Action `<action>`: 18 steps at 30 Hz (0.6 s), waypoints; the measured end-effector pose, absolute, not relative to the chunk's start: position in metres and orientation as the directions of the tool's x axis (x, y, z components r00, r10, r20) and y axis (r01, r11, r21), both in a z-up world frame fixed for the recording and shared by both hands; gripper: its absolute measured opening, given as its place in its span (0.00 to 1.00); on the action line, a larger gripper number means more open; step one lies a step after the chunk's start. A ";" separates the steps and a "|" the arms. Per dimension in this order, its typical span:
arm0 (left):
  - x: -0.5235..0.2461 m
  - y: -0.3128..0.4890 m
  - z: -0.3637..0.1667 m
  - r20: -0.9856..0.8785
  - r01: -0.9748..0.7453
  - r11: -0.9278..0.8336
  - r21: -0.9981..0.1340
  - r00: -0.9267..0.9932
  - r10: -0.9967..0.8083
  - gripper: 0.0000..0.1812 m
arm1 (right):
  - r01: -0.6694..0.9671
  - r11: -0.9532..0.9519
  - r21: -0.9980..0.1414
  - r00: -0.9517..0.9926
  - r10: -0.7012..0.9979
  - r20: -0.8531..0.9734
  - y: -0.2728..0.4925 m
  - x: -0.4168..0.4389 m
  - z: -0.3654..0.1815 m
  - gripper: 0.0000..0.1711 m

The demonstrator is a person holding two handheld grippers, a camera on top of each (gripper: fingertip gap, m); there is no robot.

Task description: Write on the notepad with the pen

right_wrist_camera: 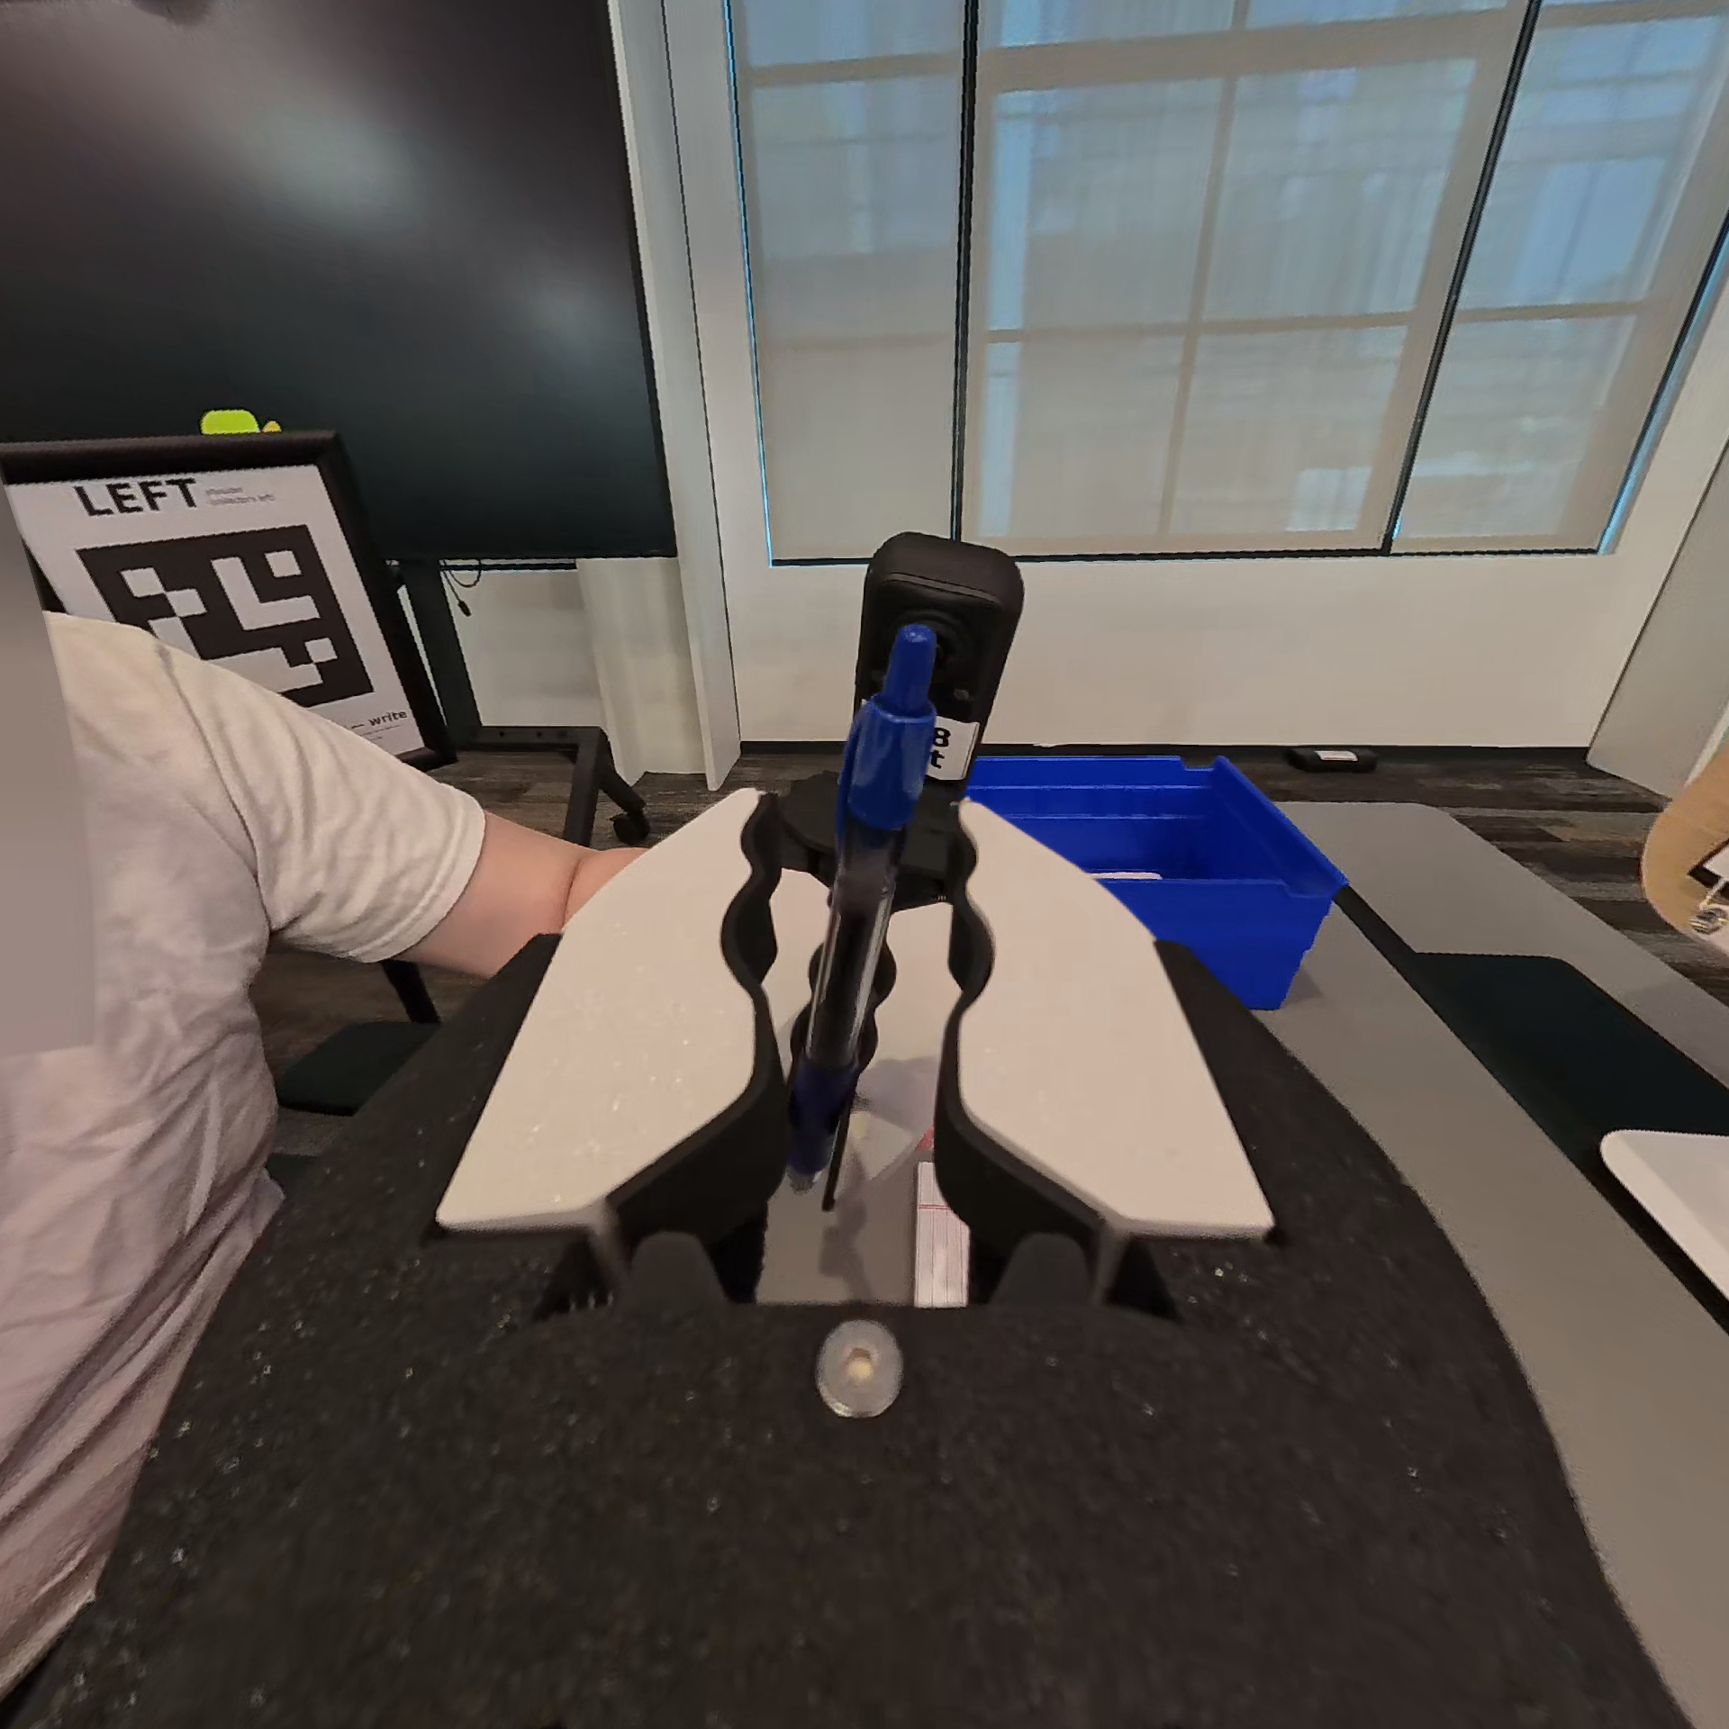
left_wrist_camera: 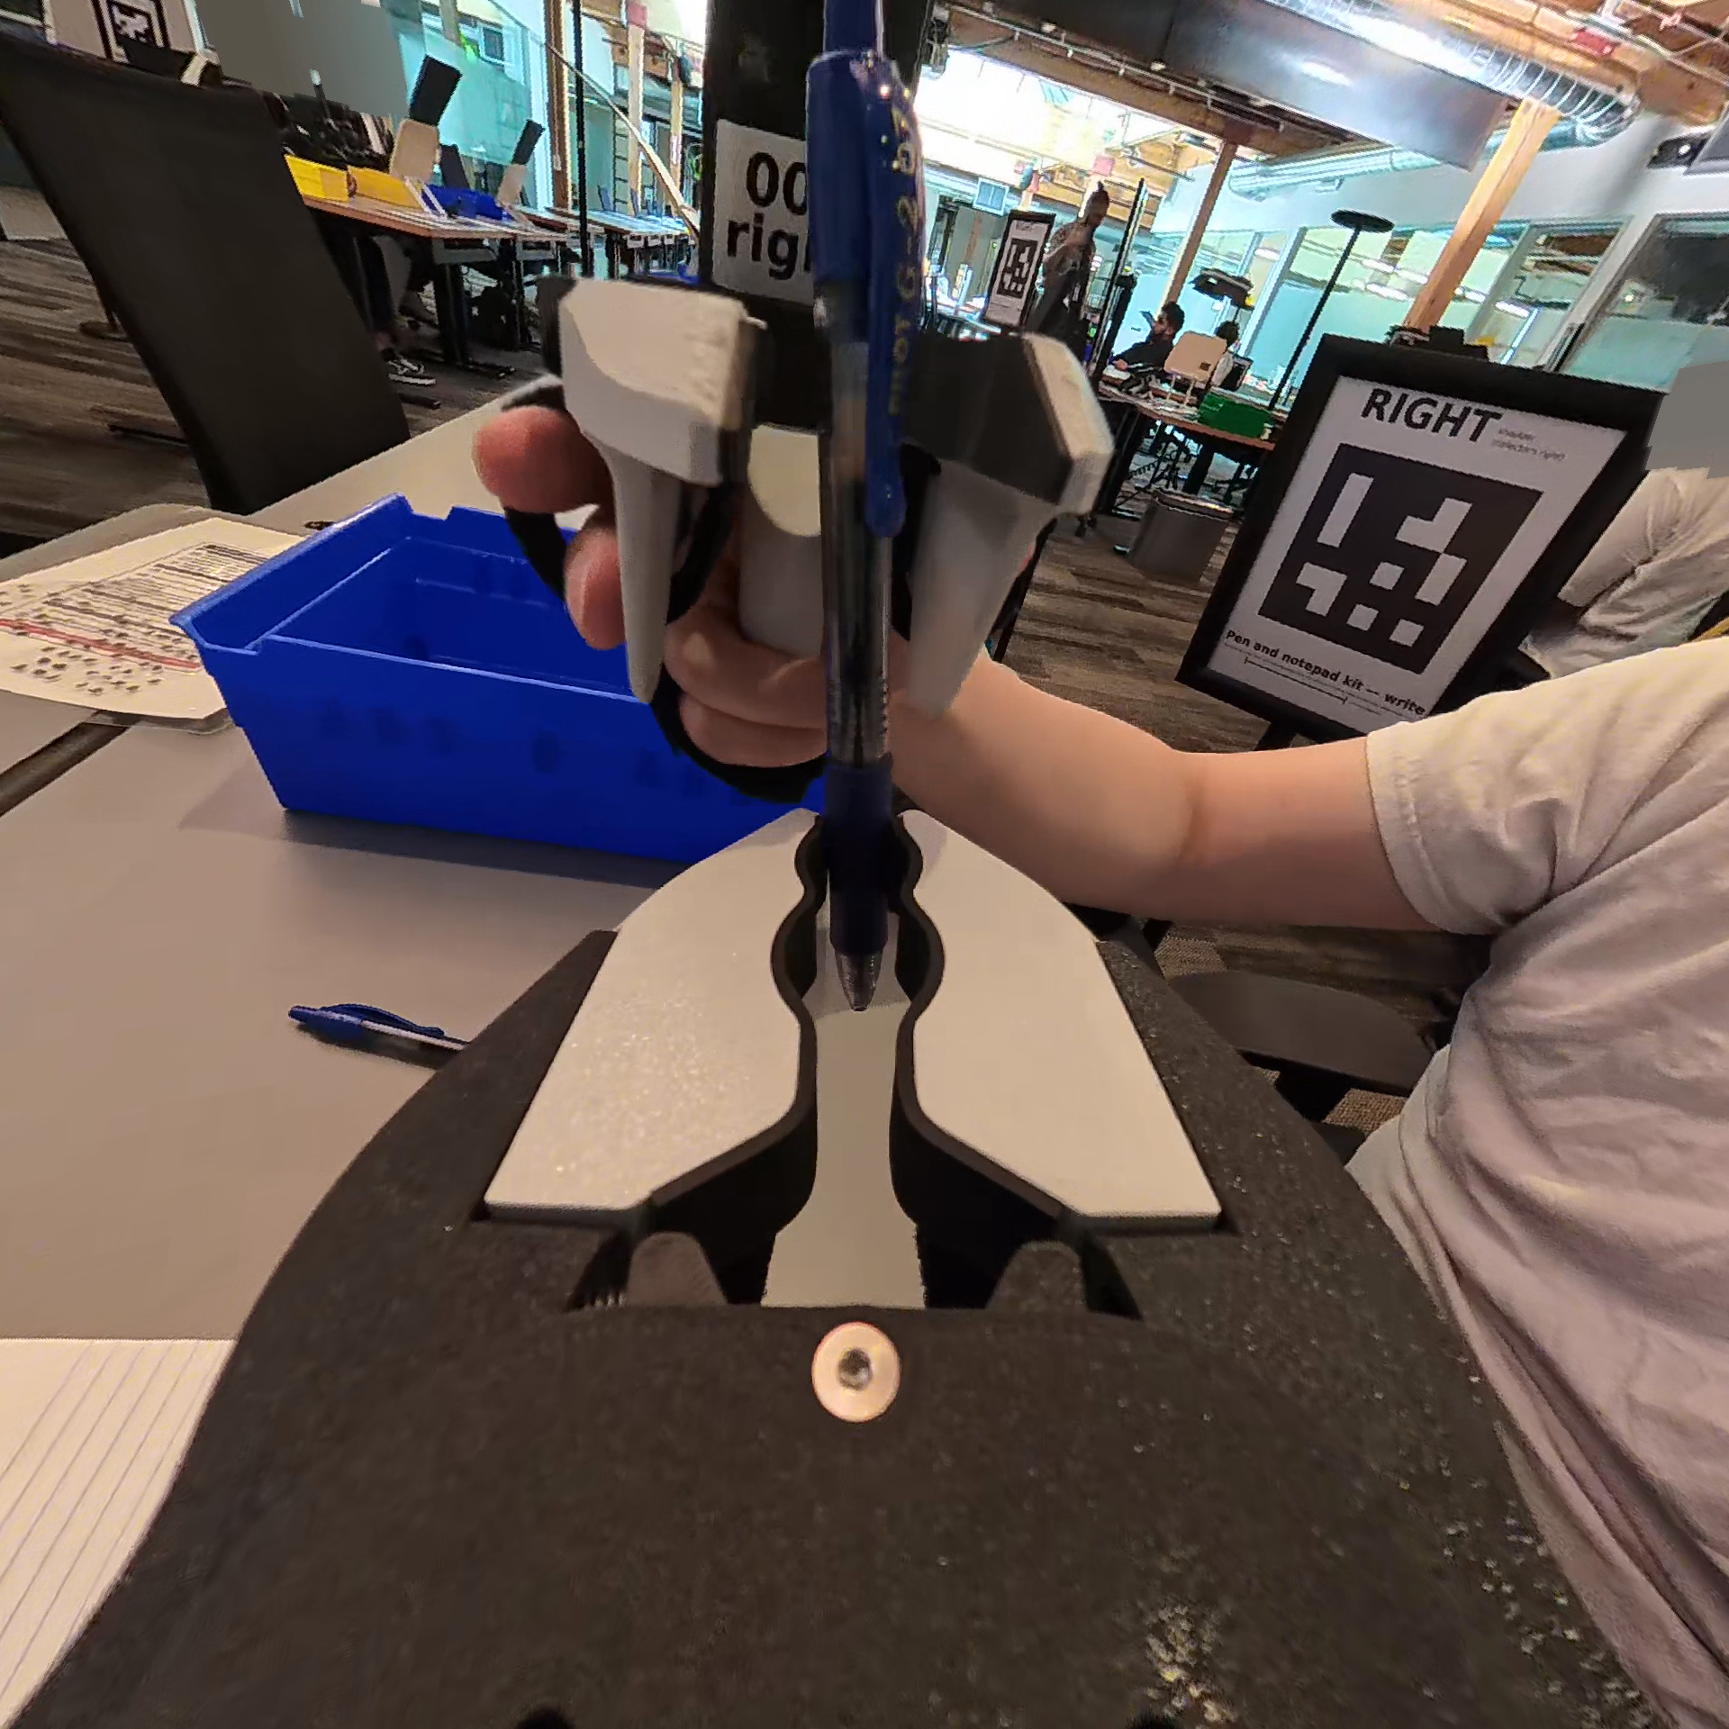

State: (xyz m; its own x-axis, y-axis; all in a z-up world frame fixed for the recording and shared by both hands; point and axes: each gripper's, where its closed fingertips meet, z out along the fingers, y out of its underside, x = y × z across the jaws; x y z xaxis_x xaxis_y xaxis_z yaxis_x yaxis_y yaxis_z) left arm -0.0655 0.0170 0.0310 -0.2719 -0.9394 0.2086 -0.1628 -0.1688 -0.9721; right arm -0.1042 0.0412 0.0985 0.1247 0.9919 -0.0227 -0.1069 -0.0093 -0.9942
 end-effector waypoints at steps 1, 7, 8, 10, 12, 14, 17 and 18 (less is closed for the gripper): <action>-0.065 0.017 0.031 0.208 -0.162 -0.168 -0.972 -0.275 -0.939 0.07 | -0.108 -0.010 -0.994 0.124 0.992 -0.023 0.041 -0.105 0.099 0.19; -0.065 0.014 0.030 0.213 -0.162 -0.171 -0.972 -0.294 -0.932 0.07 | -0.136 -0.022 -0.990 0.095 0.995 -0.035 0.037 -0.107 0.104 0.14; -0.065 0.013 0.029 0.212 -0.163 -0.170 -0.972 -0.296 -0.931 0.07 | -0.134 -0.024 -0.991 0.087 0.996 -0.035 0.035 -0.107 0.104 0.14; -0.064 0.012 0.029 0.214 -0.163 -0.171 -0.972 -0.299 -0.930 0.07 | -0.134 -0.018 -0.991 0.076 0.997 -0.029 0.033 -0.108 0.104 0.11; -0.064 0.011 0.029 0.210 -0.160 -0.167 -0.973 -0.306 -0.929 0.07 | -0.137 -0.023 -0.990 0.074 0.997 -0.033 0.033 -0.108 0.104 0.07; -0.064 0.010 0.029 0.204 -0.160 -0.161 -0.974 -0.308 -0.929 0.07 | -0.140 -0.028 -0.990 0.070 0.997 -0.038 0.033 -0.107 0.104 0.04; -0.063 0.011 0.028 0.203 -0.157 -0.161 -0.974 -0.305 -0.930 0.07 | -0.138 -0.043 -0.989 0.054 0.997 -0.051 0.032 -0.107 0.103 0.04; -0.063 0.012 0.028 0.203 -0.151 -0.164 -0.975 -0.304 -0.931 0.06 | -0.141 -0.045 -0.989 0.050 0.997 -0.053 0.032 -0.107 0.104 0.04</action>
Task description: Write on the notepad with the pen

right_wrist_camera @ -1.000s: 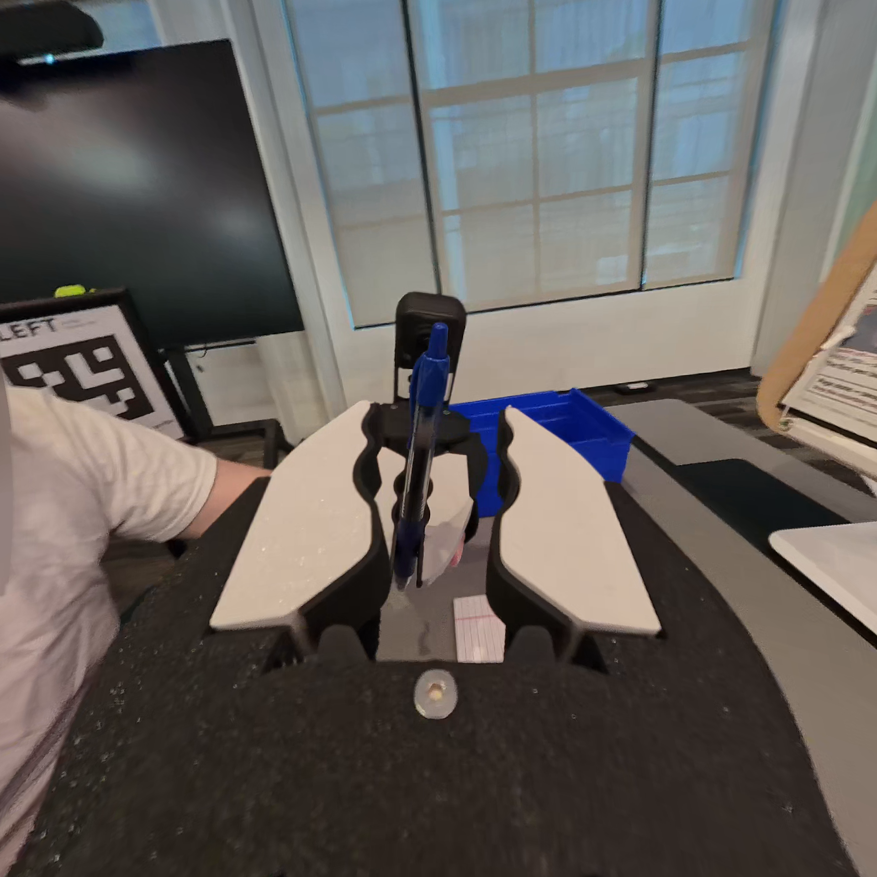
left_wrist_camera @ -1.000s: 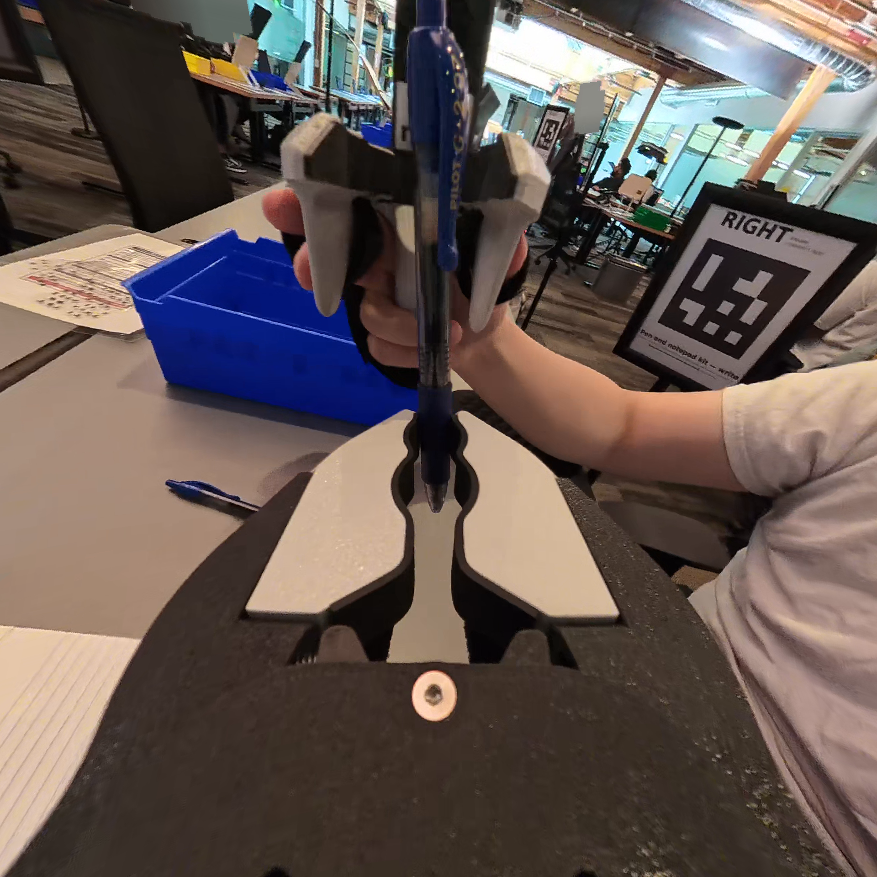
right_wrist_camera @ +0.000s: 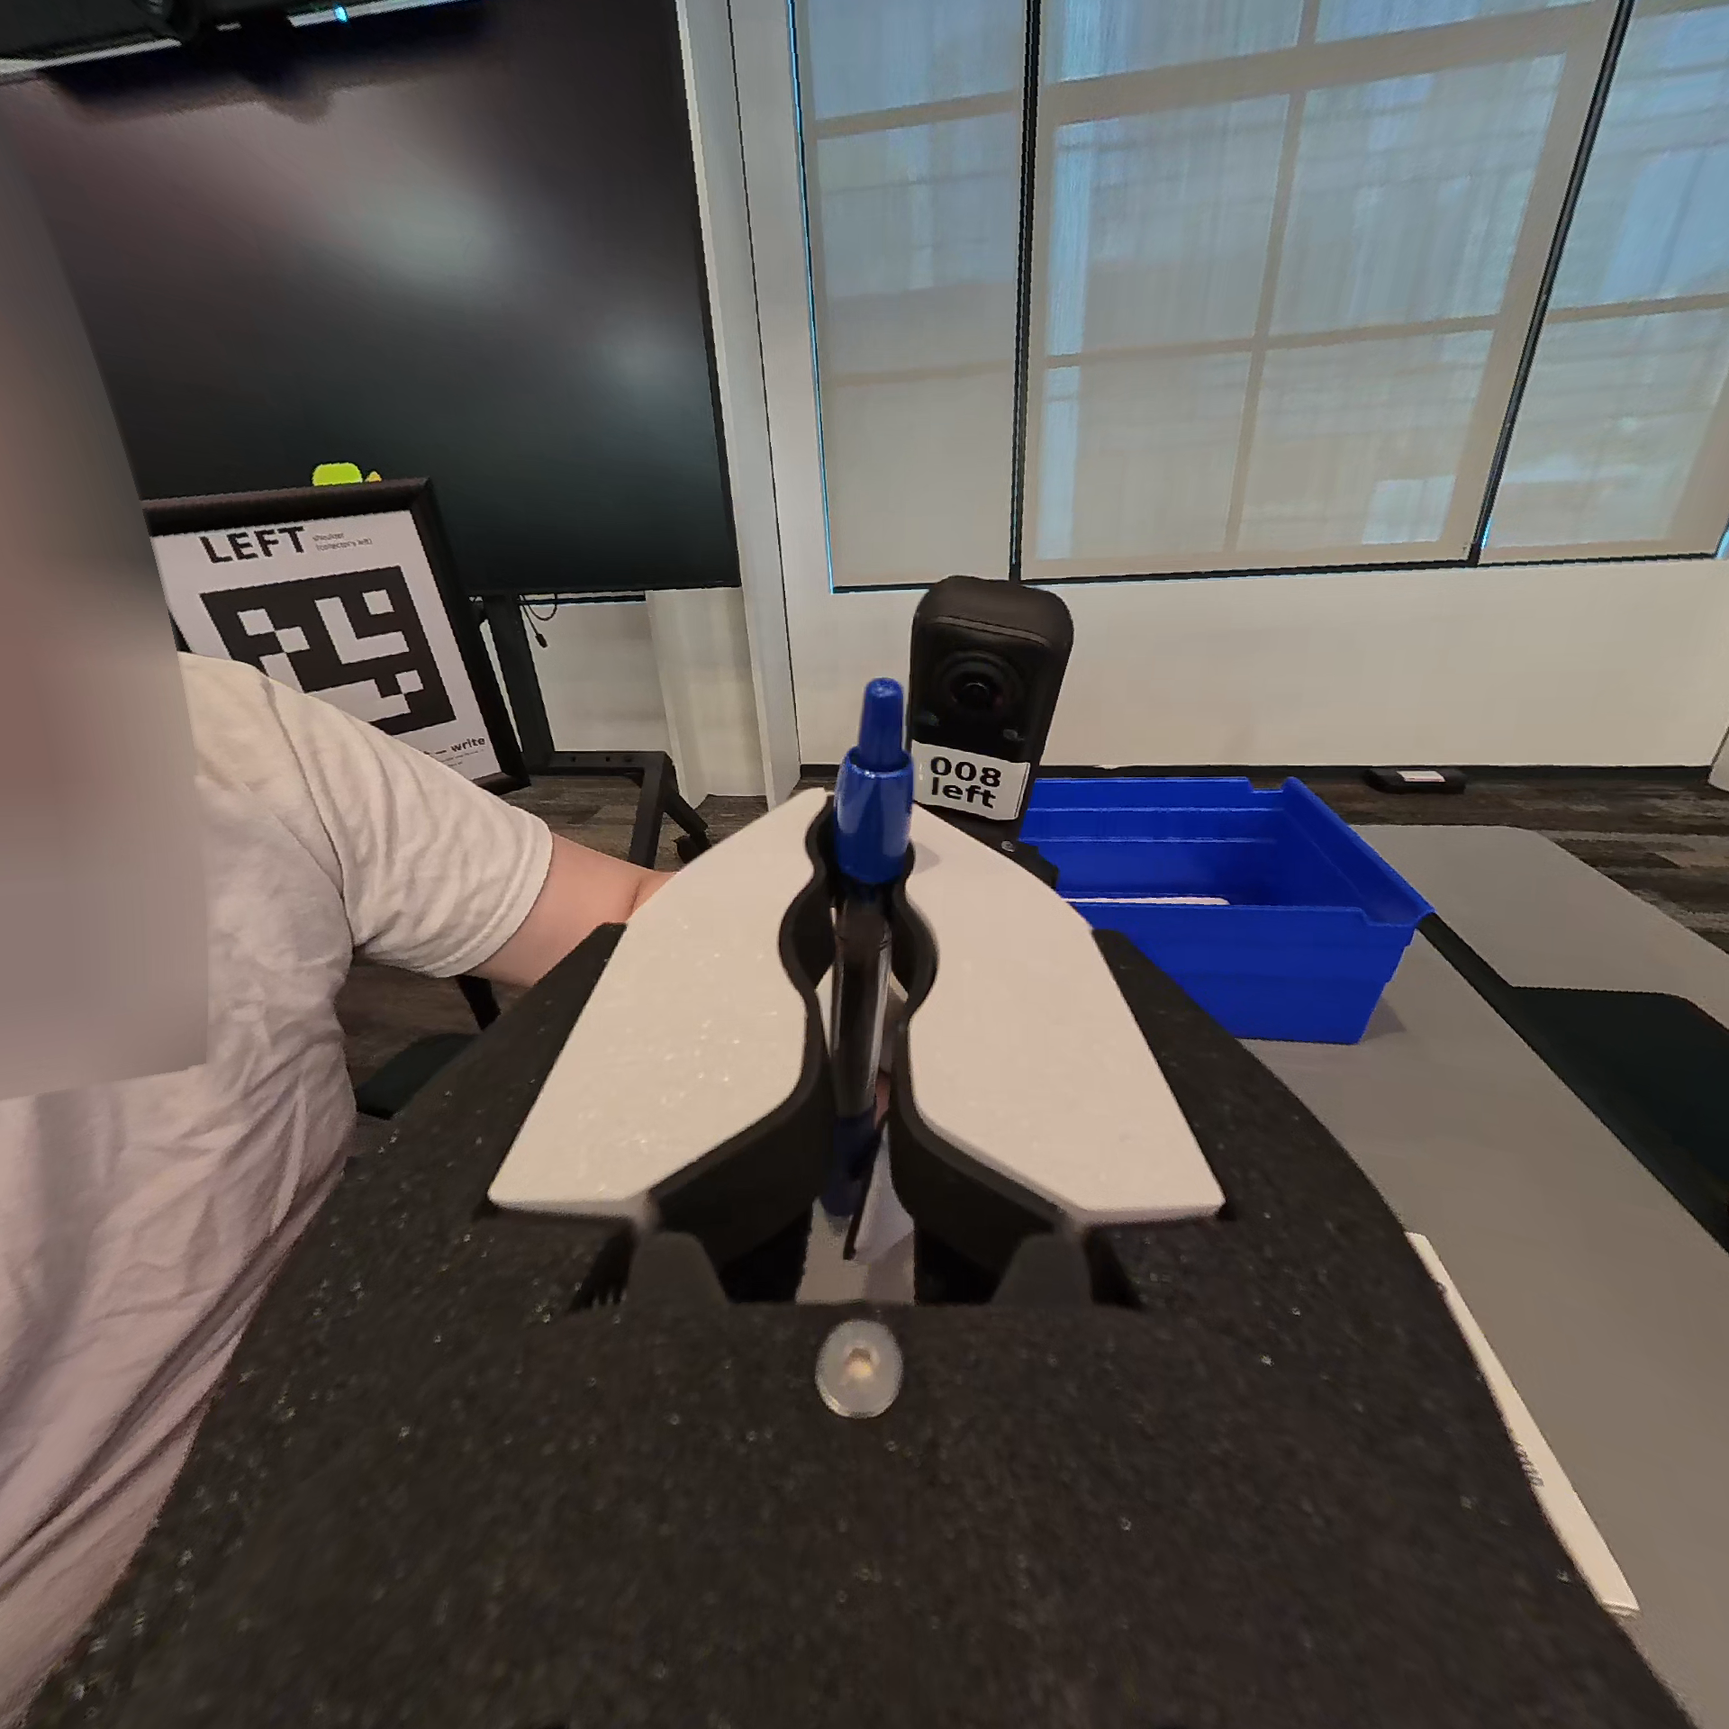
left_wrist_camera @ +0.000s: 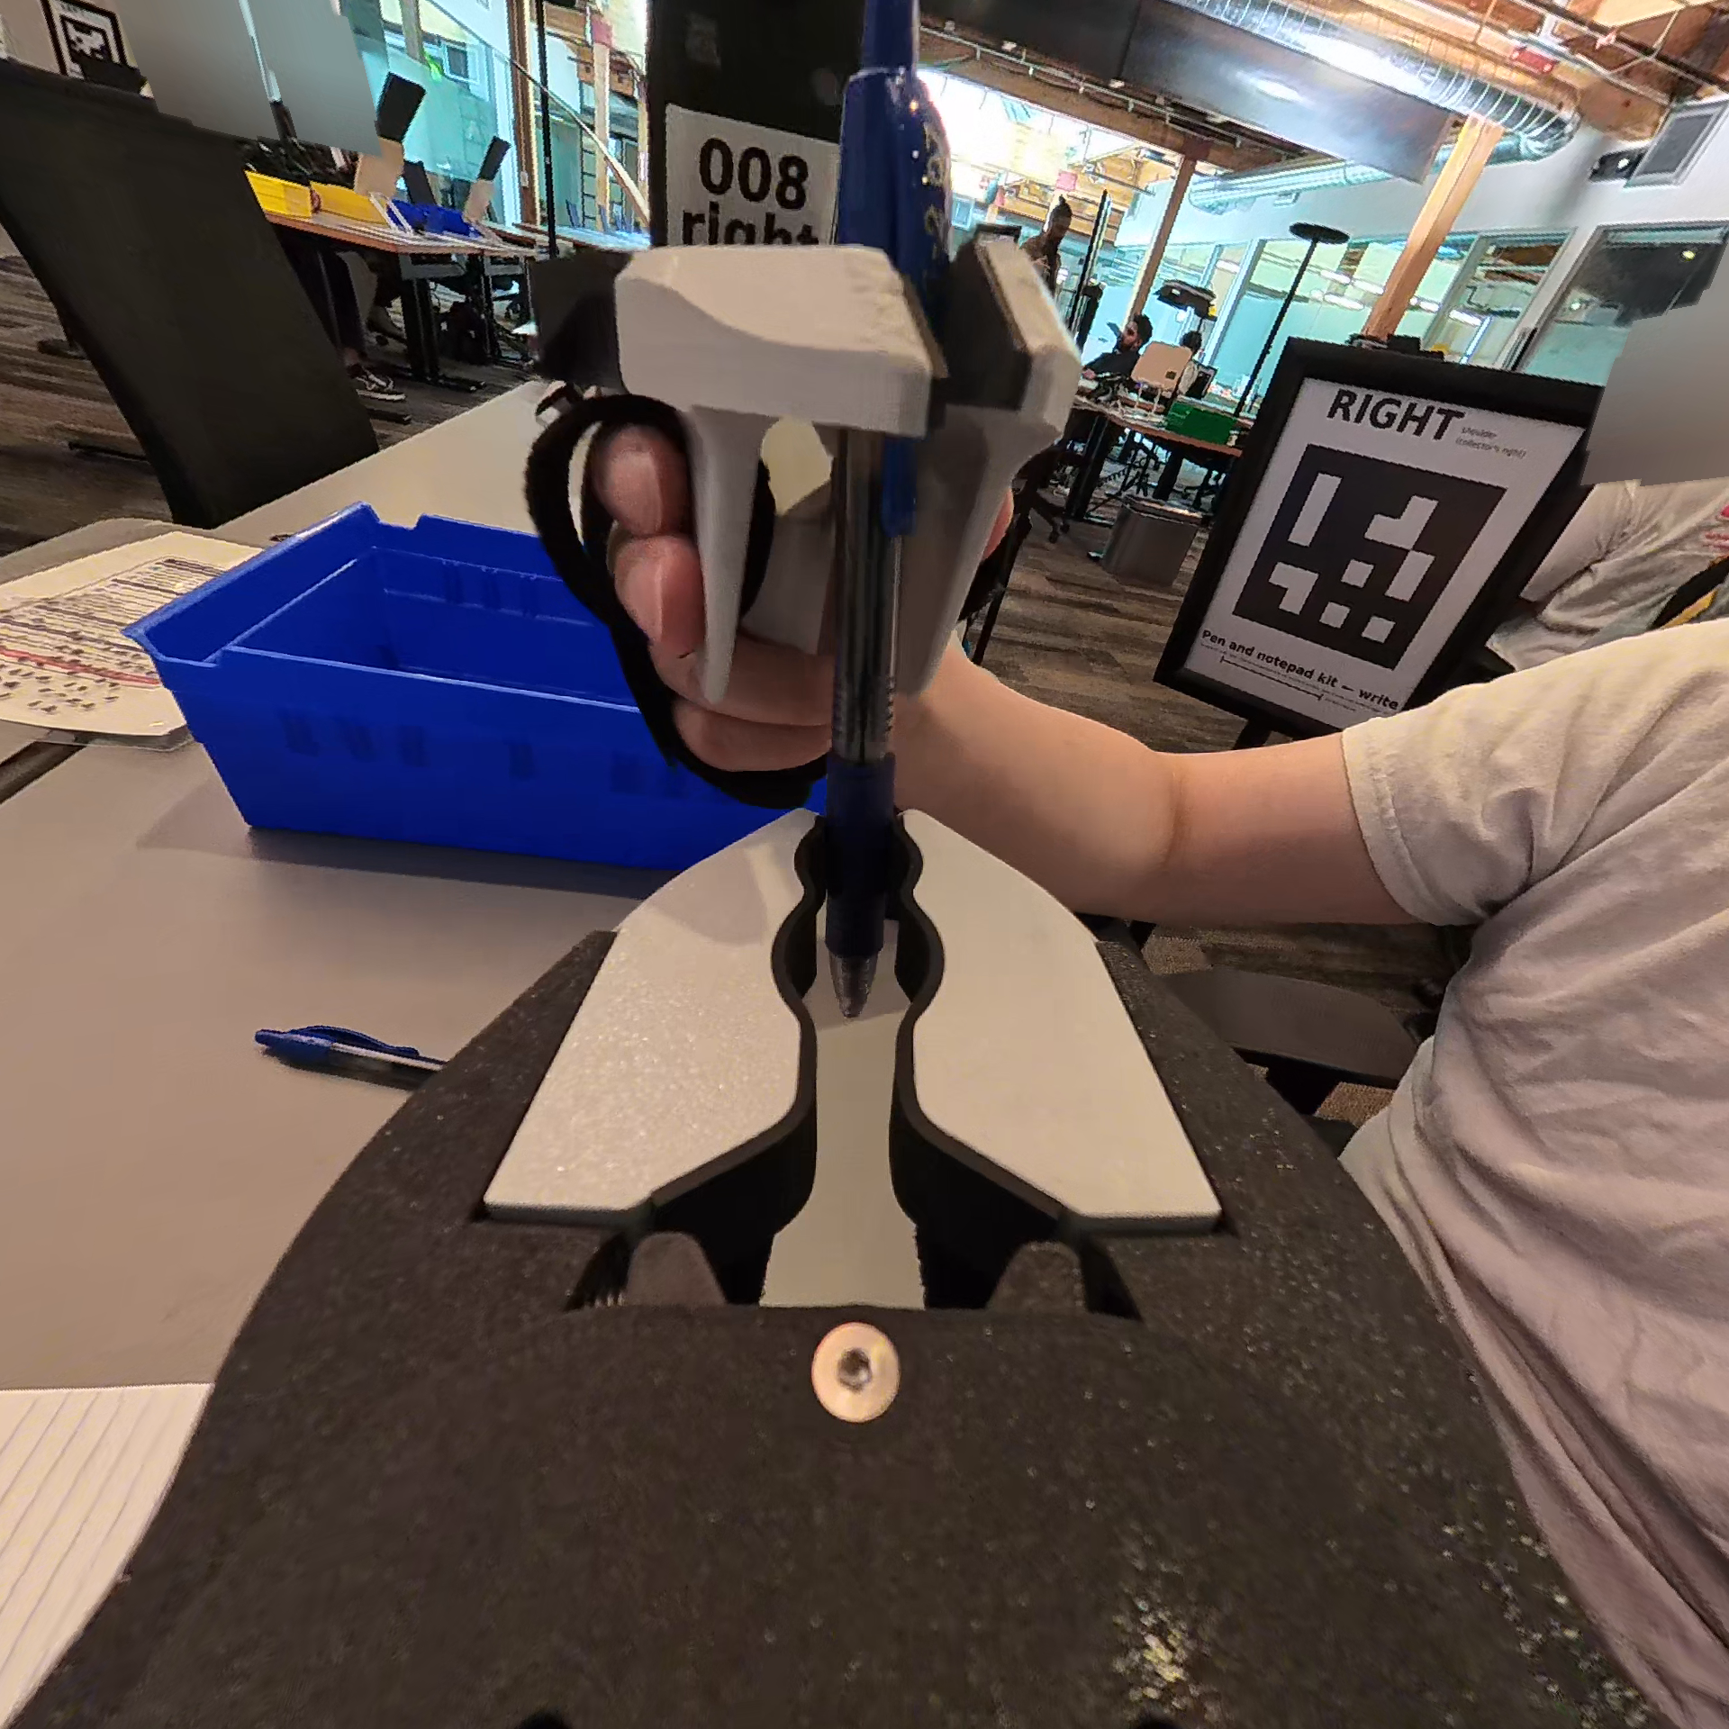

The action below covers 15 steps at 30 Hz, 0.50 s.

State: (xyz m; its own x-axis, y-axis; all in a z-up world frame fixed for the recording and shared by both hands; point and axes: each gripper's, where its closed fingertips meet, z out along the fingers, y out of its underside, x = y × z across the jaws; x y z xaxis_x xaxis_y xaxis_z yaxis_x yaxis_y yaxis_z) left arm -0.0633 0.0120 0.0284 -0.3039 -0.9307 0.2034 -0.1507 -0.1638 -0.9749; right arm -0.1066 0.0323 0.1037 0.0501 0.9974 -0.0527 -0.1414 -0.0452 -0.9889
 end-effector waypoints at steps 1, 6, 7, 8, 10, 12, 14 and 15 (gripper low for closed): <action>-0.063 0.012 0.029 0.206 -0.145 -0.168 -0.975 -0.307 -0.929 0.06 | -0.147 -0.050 -0.988 0.046 0.997 -0.057 0.032 -0.106 0.104 0.04; -0.063 0.012 0.031 0.223 -0.120 -0.194 -0.974 -0.319 -0.921 0.06 | -0.169 -0.055 -0.984 0.054 0.996 -0.065 0.034 -0.106 0.106 0.04; -0.062 0.012 0.031 0.225 -0.117 -0.197 -0.973 -0.321 -0.920 0.06 | -0.167 -0.057 -0.984 0.053 0.996 -0.066 0.034 -0.106 0.106 0.04; -0.062 0.012 0.031 0.222 -0.113 -0.196 -0.974 -0.315 -0.923 0.07 | -0.161 -0.056 -0.985 0.056 0.996 -0.066 0.034 -0.106 0.106 0.04; -0.061 0.014 0.030 0.206 -0.101 -0.184 -0.978 -0.297 -0.932 0.07 | -0.151 -0.057 -0.987 0.065 0.996 -0.067 0.035 -0.106 0.105 0.03; -0.060 0.014 0.030 0.201 -0.095 -0.181 -0.979 -0.301 -0.932 0.06 | -0.143 -0.055 -0.988 0.071 0.995 -0.065 0.034 -0.107 0.104 0.03; -0.059 0.013 0.031 0.188 -0.084 -0.171 -0.982 -0.300 -0.935 0.06 | -0.141 -0.051 -0.989 0.078 0.995 -0.063 0.034 -0.107 0.105 0.03; -0.059 0.013 0.032 0.182 -0.072 -0.168 -0.983 -0.295 -0.938 0.06 | -0.147 -0.046 -0.988 0.084 0.995 -0.058 0.034 -0.107 0.107 0.04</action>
